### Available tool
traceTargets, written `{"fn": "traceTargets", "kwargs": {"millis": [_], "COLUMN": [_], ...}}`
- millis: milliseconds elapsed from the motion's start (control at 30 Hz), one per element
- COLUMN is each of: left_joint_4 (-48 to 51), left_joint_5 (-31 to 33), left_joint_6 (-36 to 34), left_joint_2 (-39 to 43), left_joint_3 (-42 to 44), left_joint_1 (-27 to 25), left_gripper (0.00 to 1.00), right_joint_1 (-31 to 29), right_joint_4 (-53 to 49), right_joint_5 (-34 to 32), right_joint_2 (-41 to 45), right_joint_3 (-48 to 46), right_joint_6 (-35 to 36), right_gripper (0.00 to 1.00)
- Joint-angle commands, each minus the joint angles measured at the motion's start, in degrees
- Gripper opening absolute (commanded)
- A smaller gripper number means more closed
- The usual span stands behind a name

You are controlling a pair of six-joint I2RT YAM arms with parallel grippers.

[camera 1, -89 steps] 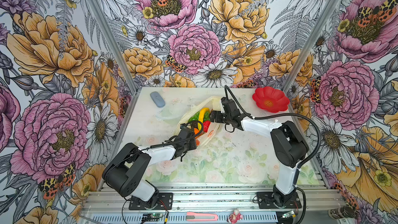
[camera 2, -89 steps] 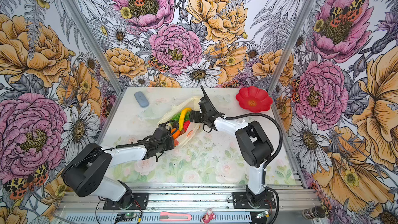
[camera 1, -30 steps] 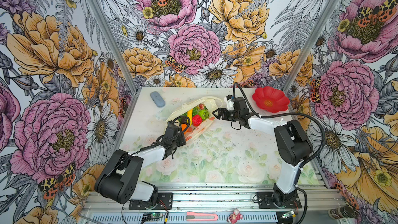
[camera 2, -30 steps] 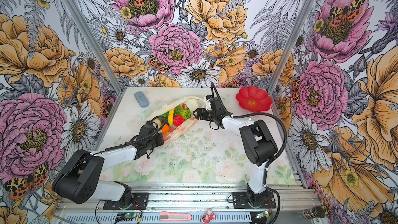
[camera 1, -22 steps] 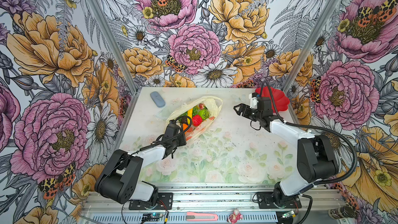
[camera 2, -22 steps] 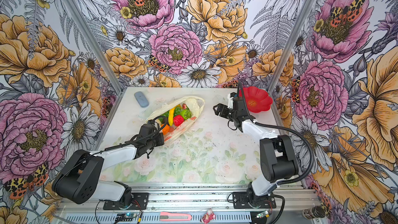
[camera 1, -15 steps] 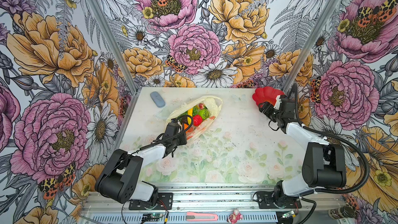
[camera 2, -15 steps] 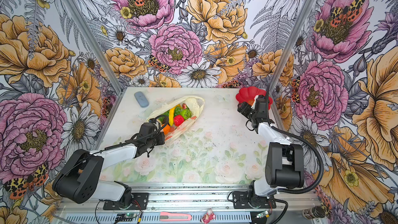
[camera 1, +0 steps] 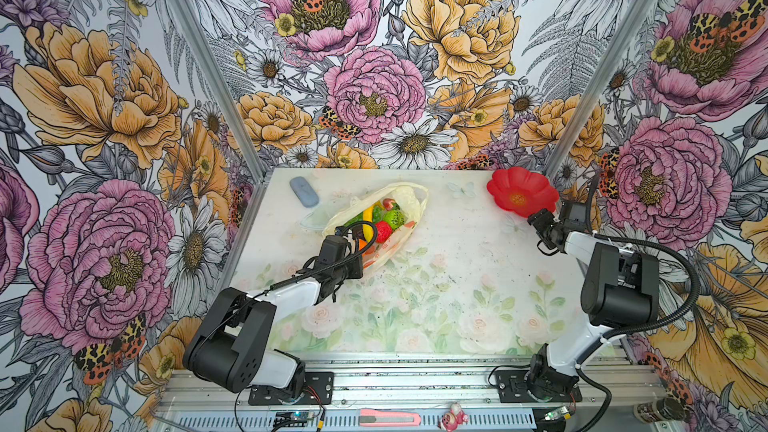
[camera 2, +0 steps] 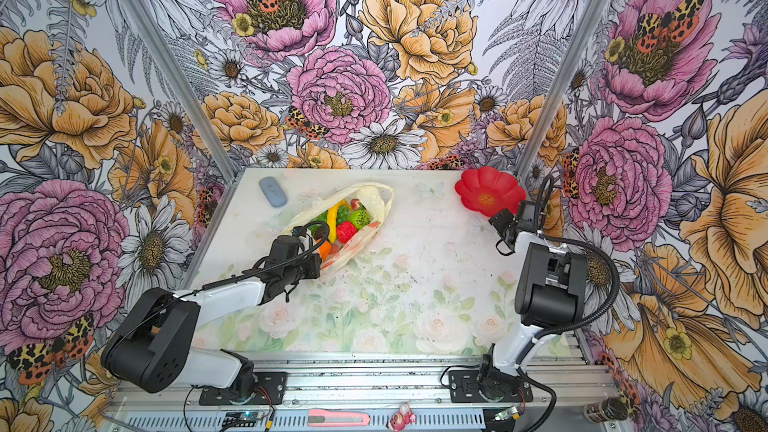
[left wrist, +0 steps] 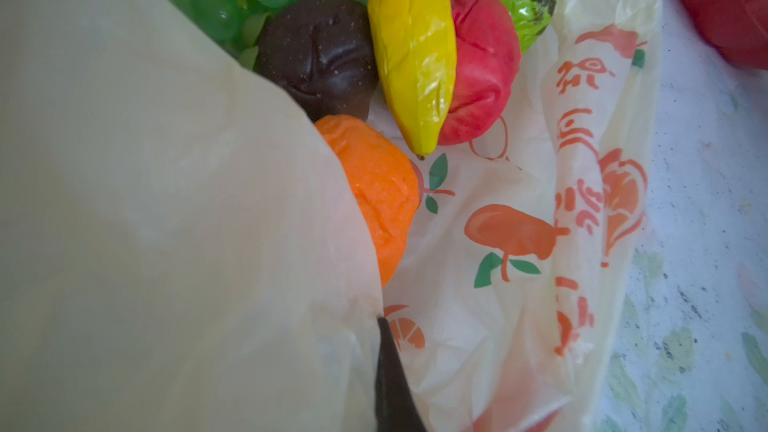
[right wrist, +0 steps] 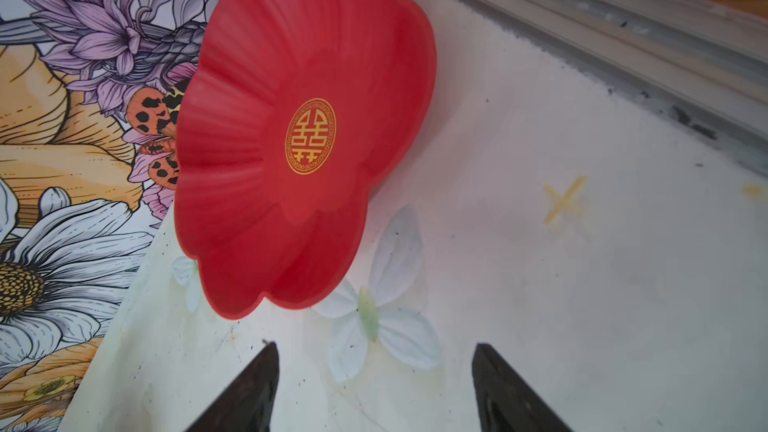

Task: Take the fake fruits out of the plastic bag
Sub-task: 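Release the bag rim and move the right gripper to the red plate, then grasp the red plate rim with the right gripper and drag it beside the bag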

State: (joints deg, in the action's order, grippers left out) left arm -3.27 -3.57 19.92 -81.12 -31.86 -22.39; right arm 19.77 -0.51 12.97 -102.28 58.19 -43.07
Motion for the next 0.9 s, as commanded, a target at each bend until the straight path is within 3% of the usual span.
{"fn": "traceTargets", "kwargs": {"millis": [0, 133, 467, 867], "left_joint_4": [-2.17, -2.20, -2.46, -1.53], "left_joint_5": [-1.35, -1.43, -1.22, -0.34], "left_joint_6": [-0.98, -0.95, -0.32, 0.20], "left_joint_2": [0.02, -0.66, -1.32, -0.92], "left_joint_3": [-0.49, -0.74, -0.65, -0.73], "left_joint_1": [-0.41, -0.47, -0.53, -0.47], "left_gripper": [0.02, 0.02, 0.02, 0.02], "right_joint_1": [0.26, 0.62, 0.80, 0.80], "right_joint_4": [2.88, 3.62, 4.55, 9.11], "right_joint_5": [0.93, 5.92, 6.97, 10.88], "right_joint_2": [-3.29, -8.92, -15.46, -13.76], "right_joint_3": [4.21, 8.71, 12.23, 7.42], "right_joint_6": [-1.56, -2.71, -4.73, -6.61], "right_gripper": [0.73, 0.70, 0.55, 0.18]}}
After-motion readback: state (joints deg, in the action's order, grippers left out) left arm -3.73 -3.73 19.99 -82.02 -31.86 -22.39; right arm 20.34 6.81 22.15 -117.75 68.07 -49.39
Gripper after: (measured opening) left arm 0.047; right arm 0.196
